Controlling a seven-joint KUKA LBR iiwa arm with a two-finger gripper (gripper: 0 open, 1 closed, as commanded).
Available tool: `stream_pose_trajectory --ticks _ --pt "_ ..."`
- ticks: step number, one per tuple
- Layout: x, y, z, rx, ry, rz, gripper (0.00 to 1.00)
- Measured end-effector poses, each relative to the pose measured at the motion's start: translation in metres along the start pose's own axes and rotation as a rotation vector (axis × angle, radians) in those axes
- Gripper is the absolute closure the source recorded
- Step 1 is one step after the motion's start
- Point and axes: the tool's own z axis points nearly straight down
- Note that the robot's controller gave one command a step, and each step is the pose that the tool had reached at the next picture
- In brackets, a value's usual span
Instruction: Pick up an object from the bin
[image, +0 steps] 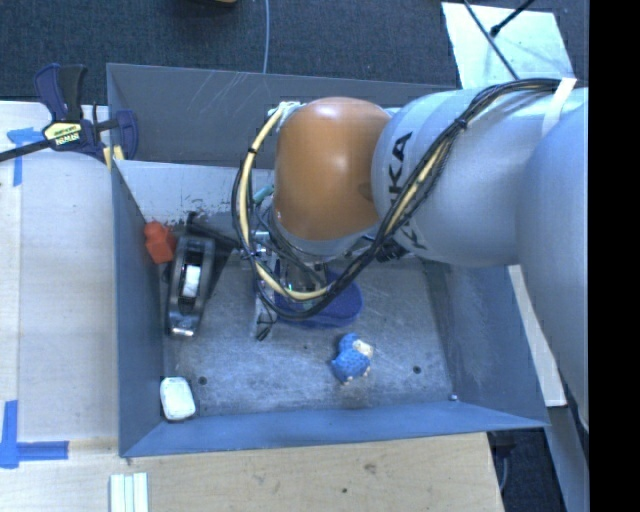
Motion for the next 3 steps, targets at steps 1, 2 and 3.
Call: stream_pose_trajectory --ticks 1,2,3 --pt "-0.058 0.051 0.028 -0.003 -0.009 0.066 0.00" --pt "-0.040 0.063 0.084 -0.002 -0.028 -0.586 0.00" --pt "-0.044 0.063 0.079 -0.001 -0.040 -0.585 1.00"
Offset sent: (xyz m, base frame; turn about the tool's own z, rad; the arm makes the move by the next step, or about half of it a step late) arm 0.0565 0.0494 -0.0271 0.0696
